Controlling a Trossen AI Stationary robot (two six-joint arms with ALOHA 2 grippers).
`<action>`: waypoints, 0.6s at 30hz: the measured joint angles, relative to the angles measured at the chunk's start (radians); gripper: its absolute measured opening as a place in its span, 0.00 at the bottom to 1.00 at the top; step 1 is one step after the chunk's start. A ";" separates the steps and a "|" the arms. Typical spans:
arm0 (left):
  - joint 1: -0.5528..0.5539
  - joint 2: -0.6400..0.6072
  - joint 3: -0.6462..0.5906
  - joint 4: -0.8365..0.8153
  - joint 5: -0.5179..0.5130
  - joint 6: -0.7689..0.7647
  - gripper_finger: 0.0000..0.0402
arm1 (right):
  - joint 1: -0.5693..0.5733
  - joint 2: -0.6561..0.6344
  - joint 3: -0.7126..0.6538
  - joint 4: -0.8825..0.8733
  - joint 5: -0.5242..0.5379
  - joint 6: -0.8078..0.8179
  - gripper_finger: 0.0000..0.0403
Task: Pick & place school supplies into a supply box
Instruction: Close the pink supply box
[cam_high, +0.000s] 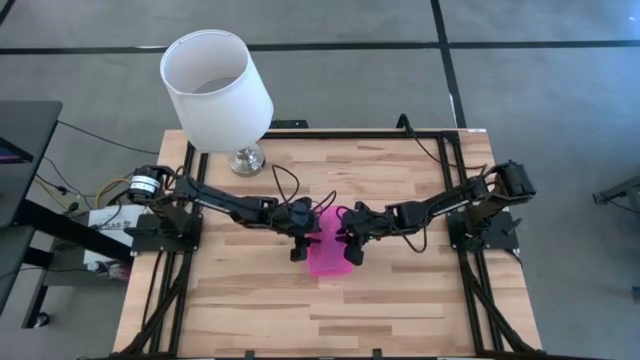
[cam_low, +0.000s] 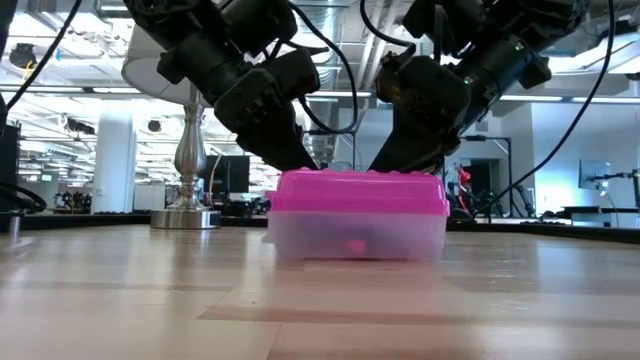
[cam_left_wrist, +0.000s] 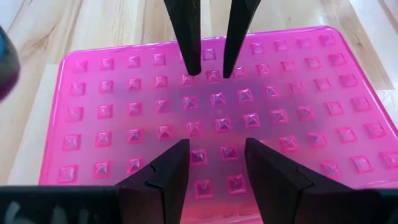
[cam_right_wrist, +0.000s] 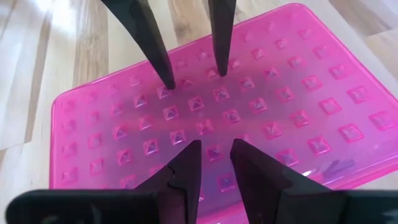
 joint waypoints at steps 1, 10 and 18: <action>0.004 0.000 0.000 0.000 0.002 0.000 0.38 | 0.002 0.000 0.000 0.000 0.002 0.000 0.23; 0.031 0.000 0.000 -0.005 -0.022 0.005 0.38 | 0.004 0.000 0.000 0.001 0.003 0.003 0.23; 0.034 -0.001 0.000 -0.018 -0.051 0.003 0.38 | 0.003 0.000 0.000 0.001 0.002 0.003 0.23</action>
